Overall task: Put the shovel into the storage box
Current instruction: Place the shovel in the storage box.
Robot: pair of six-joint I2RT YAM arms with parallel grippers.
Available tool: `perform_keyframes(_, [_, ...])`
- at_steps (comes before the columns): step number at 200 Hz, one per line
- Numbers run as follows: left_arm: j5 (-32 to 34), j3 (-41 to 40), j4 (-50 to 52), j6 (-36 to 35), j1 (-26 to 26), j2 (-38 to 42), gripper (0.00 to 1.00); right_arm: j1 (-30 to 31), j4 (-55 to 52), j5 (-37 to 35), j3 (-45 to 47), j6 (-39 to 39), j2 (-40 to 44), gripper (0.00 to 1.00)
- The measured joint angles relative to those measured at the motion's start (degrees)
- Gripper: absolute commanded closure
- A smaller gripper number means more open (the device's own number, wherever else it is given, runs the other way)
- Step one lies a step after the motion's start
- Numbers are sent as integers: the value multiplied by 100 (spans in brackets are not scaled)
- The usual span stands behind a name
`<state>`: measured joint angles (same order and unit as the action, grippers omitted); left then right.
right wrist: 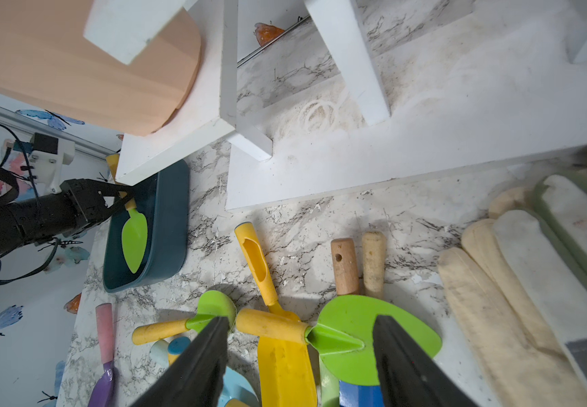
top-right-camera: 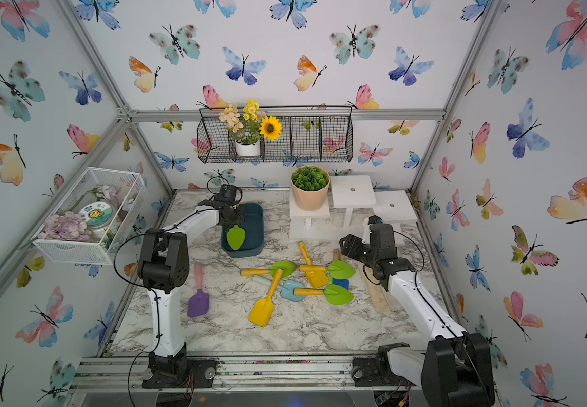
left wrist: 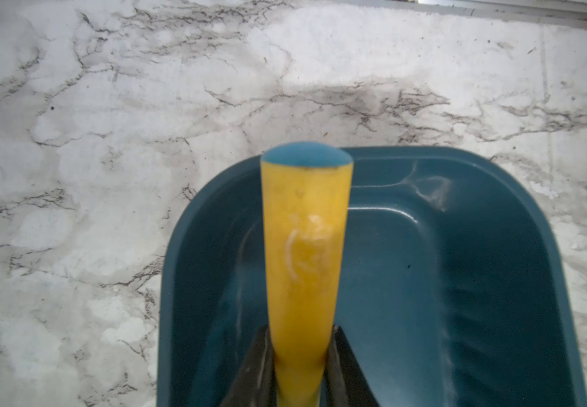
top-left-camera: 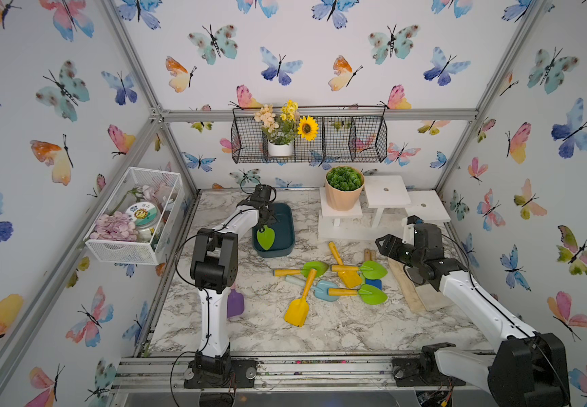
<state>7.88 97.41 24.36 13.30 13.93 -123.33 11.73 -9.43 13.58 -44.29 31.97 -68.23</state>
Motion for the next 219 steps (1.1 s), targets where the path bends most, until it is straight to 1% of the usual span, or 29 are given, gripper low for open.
perform_keyframes(6, [0, -28, 0, 0, 0, 0, 76, 0, 0, -2, 0, 0, 0, 30])
perform_keyframes(18, [0, -76, 0, 2, 0, -2, 70, 2, 0, -7, 0, 0, 0, 30])
perform_keyframes(26, [0, -94, 0, 4, 0, -2, 68, 7, 0, -9, 0, -2, 0, 30])
perform_keyframes(41, [0, -120, -11, 7, 0, -2, 58, 24, 0, -11, 0, -4, 0, 28])
perform_keyframes(50, [0, -131, -15, 33, 0, 0, 57, 26, -2, -11, 0, -7, 0, 25])
perform_keyframes(56, [-2, -142, -15, 44, 0, 4, 54, 28, -4, -13, 0, -9, 0, 18])
perform_keyframes(59, [0, -149, -15, 55, 0, 7, 52, 28, -4, -11, 0, 0, 0, 17])
perform_keyframes(65, [-2, -168, -17, 61, 0, 22, 52, 28, -11, -11, 0, -22, 0, 15])
perform_keyframes(99, [-11, -448, -9, 127, 2, 365, 52, 39, -85, -13, -2, -129, -2, 15])
perform_keyframes(144, [-144, -1040, -22, 289, 50, 1510, 52, 85, -229, 46, -81, -369, -2, 16])
perform_keyframes(190, [-332, -1904, -79, 654, 144, 2680, 50, 234, -212, 616, -142, -664, -11, 18])
perform_keyframes(219, [-330, -2677, -42, 955, 223, 3403, 49, 568, -203, 1029, -254, -909, -195, 19])
